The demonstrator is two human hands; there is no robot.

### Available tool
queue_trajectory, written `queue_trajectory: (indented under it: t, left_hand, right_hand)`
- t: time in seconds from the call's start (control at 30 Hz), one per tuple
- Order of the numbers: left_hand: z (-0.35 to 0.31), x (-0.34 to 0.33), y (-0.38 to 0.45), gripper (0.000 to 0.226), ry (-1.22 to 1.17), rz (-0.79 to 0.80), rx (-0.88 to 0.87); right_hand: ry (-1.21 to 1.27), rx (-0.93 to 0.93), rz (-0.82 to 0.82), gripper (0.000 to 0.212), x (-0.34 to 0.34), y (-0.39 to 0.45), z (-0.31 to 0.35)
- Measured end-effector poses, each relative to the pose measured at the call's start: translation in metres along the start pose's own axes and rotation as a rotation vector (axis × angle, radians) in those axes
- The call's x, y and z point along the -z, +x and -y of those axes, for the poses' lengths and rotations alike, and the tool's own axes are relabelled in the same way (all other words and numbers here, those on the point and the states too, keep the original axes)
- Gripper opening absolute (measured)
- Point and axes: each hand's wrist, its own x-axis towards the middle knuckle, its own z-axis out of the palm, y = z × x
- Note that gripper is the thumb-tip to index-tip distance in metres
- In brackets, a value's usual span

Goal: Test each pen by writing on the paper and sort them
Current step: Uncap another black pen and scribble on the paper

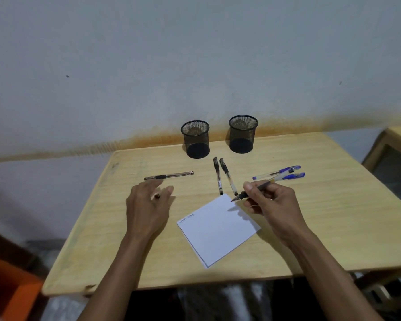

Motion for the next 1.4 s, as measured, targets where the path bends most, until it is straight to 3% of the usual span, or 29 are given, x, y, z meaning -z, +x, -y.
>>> queue_trajectory:
  t: [0.1,0.2,0.3,0.47,0.8,1.13,1.4]
  left_hand:
    - [-0.011,0.0,-0.028,0.034,-0.159,0.222,-0.068]
    - [-0.005,-0.007,-0.042,0.039,-0.047,0.338,-0.222]
    - [0.003,-0.013,-0.047,0.037,0.08,0.334,-0.337]
    - [0.009,-0.015,-0.05,0.044,0.157,0.328,-0.357]
    - [0.022,-0.024,-0.047,0.051,0.143,0.316,-0.388]
    - [0.027,-0.028,-0.049,0.045,0.123,0.191,-0.486]
    - [0.031,-0.033,-0.053,0.051,0.11,0.22,-0.426]
  right_hand:
    - [0.028,-0.006,0.035,0.017,-0.009,-0.001,-0.003]
    - [-0.008,0.01,0.127,0.01,-0.024,-0.004,-0.005]
    - [-0.107,0.051,0.2,0.014,-0.039,-0.004,-0.013]
    - [-0.318,0.078,0.289,0.011,-0.053,0.009,-0.032]
    - [-0.379,0.104,0.371,0.011,-0.072,0.035,-0.038]
    - [-0.486,0.193,0.391,0.013,-0.075,0.04,-0.045]
    - [-0.459,0.189,0.372,0.021,-0.077,0.038,-0.046]
